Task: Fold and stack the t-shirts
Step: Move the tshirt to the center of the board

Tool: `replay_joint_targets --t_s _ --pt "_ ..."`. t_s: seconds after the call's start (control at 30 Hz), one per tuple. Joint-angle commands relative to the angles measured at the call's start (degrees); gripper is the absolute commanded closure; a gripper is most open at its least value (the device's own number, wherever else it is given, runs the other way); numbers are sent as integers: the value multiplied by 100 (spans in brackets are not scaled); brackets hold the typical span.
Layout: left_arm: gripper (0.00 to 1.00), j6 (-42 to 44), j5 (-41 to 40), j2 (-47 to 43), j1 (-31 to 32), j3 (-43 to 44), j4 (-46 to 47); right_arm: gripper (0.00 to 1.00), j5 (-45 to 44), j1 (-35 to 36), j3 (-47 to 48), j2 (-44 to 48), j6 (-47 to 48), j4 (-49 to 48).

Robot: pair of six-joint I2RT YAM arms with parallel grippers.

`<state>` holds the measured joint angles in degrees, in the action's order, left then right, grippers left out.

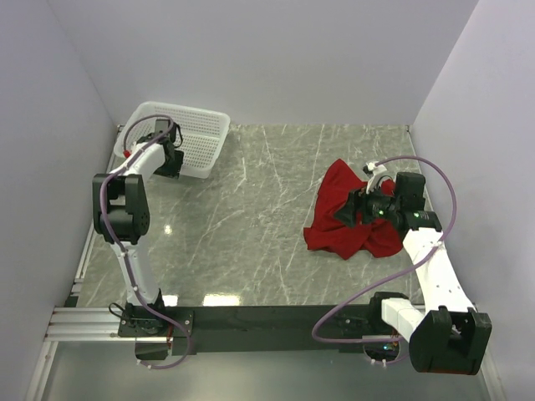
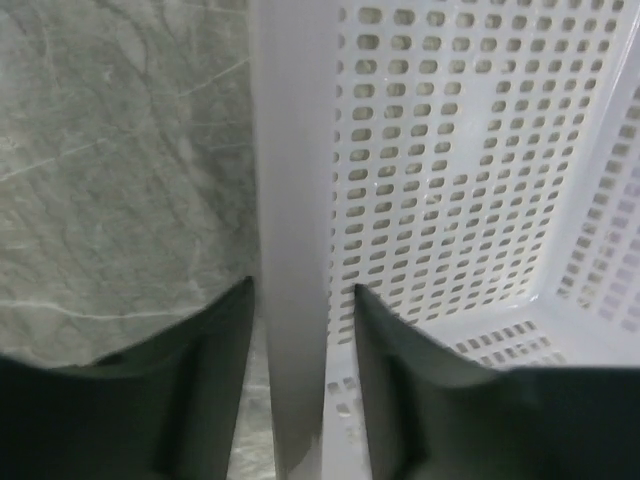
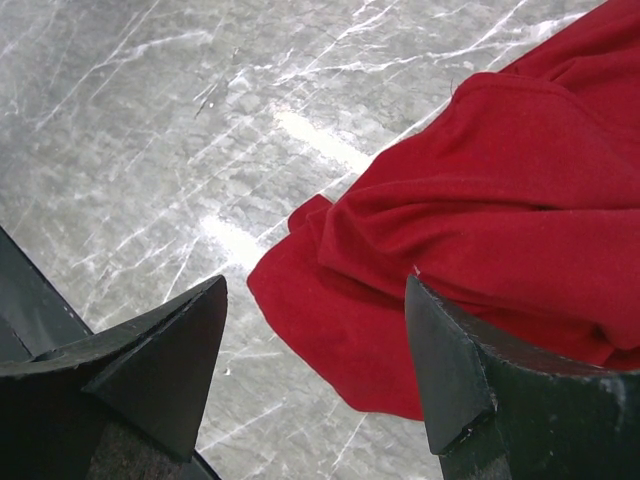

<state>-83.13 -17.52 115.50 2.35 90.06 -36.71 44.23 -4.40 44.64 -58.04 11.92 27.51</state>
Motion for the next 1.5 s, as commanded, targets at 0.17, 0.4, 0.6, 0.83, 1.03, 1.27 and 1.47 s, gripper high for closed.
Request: replay_joint_targets --t_s 0.17,0.4,0.6,0.83,1.03,1.27,1.47 --pt "15 560 547 -782 -50 -514 620 22 -177 -43 255 -32 547 132" --pt "4 3025 1484 -3098 -42 -2113 2551 21 -1205 -43 659 -681 1066 316" --pt "1 4522 2304 -5202 -42 -3678 3214 21 -1206 106 1300 -1946 1637 984" --pt "4 4851 4114 -6574 11 -5005 3266 22 -1654 853 1767 -2633 1893 1257" --pt "4 4508 4274 -7436 265 -5762 3416 28 -2444 1441 1688 -3053 1287 818" --pt "3 4025 3968 -7832 836 -6264 3627 82 -2394 1942 2170 -3697 873 826" --pt "7 4129 3589 -7920 1373 -6422 3855 100 -1164 2714 3117 -3600 961 1362"
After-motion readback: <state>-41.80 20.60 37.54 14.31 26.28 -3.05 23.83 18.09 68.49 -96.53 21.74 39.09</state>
